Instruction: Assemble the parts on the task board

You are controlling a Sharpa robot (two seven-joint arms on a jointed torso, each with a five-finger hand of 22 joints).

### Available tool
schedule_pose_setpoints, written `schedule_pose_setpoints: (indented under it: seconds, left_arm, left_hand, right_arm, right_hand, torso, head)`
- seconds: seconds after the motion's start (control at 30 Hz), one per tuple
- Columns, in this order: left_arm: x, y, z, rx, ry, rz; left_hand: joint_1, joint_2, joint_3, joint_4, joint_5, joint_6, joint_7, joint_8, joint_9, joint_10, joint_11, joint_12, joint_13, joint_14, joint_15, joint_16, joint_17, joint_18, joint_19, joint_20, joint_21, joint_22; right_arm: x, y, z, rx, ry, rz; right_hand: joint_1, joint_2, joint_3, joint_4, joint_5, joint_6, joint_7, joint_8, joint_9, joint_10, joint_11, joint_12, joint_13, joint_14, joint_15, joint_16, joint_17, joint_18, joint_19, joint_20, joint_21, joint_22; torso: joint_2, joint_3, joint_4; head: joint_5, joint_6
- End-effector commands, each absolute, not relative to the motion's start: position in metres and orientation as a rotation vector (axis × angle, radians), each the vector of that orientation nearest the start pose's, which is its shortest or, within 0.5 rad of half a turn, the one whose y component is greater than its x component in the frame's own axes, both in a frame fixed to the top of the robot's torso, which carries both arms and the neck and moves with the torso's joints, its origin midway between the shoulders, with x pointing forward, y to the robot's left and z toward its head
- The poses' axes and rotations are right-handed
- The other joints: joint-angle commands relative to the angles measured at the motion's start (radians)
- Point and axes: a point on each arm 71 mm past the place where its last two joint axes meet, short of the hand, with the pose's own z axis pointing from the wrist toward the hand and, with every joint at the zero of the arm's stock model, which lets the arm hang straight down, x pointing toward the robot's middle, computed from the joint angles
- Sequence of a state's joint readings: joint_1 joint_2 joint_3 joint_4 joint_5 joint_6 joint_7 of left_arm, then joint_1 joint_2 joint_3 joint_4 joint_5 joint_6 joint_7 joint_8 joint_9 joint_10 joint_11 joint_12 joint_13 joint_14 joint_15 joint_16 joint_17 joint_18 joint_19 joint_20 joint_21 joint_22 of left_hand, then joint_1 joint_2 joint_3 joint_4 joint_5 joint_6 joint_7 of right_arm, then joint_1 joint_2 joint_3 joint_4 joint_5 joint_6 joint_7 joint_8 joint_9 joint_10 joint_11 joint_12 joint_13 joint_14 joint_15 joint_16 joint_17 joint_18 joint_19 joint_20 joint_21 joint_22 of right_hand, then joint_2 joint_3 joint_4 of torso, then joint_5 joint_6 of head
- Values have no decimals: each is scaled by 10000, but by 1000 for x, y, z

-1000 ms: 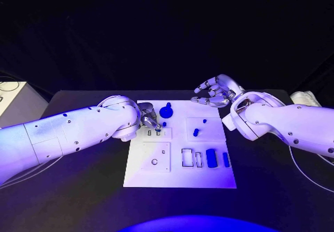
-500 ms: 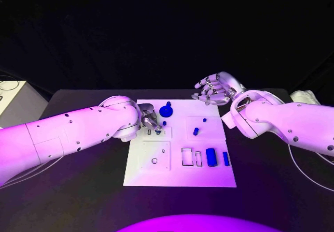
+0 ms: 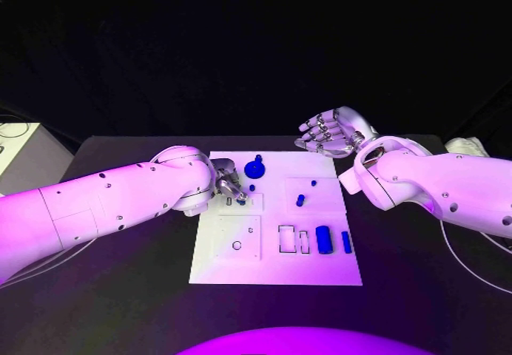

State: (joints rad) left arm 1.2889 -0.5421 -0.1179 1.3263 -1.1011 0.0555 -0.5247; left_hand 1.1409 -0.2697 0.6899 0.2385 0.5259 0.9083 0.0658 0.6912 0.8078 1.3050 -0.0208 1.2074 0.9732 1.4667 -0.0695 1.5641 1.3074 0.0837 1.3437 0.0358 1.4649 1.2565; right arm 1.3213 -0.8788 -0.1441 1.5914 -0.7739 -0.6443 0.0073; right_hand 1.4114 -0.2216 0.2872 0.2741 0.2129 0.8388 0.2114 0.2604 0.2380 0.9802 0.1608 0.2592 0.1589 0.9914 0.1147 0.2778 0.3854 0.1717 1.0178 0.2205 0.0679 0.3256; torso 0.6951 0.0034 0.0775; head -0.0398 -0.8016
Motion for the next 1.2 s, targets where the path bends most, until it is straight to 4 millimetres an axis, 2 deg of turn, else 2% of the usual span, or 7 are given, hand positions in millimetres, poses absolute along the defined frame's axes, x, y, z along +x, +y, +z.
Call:
schedule_pose_setpoints:
  seconds: [0.03,0.3,1.2]
  left_arm:
    - [512,119,-215,-435,22492,-4174]
    - [511,118,-215,-357,22574,-4158]
    - [511,117,-220,-242,22811,-4073]
  left_hand:
    - [-8,76,2295,-2328,58,191,-121,32,17,78,-17,21,-1,1024,-79,39,2580,-145,88,13,34,8]
    - [-13,76,2297,-2334,66,193,-121,32,23,78,-19,17,-5,1023,-80,38,2577,-147,93,12,37,16]
    - [-124,83,2227,-2301,37,199,-124,34,77,89,-16,-2,-26,1031,-75,51,2603,-151,92,11,36,22]
  right_arm:
    - [487,-218,-150,5218,14652,9462]
    - [488,-219,-149,5456,14521,9633]
    - [489,-220,-149,5701,14320,9703]
  right_hand:
    - [109,39,-44,-21,85,111,80,-54,-35,148,24,-176,-299,130,52,-249,-230,128,87,78,-30,-298]
    - [163,83,28,-35,212,333,72,-177,-135,533,18,-735,-895,475,45,-714,-775,133,237,73,-25,-974]
    - [167,51,43,-84,224,345,109,-311,-216,582,64,-1081,-962,494,107,-1012,-1071,117,100,129,-58,-1369]
  torso:
    - [6,6,-8]
    - [2,6,3]
    - [3,5,-8]
  head:
    - [5,-13]
    - [-25,-22]
    - [-37,-96]
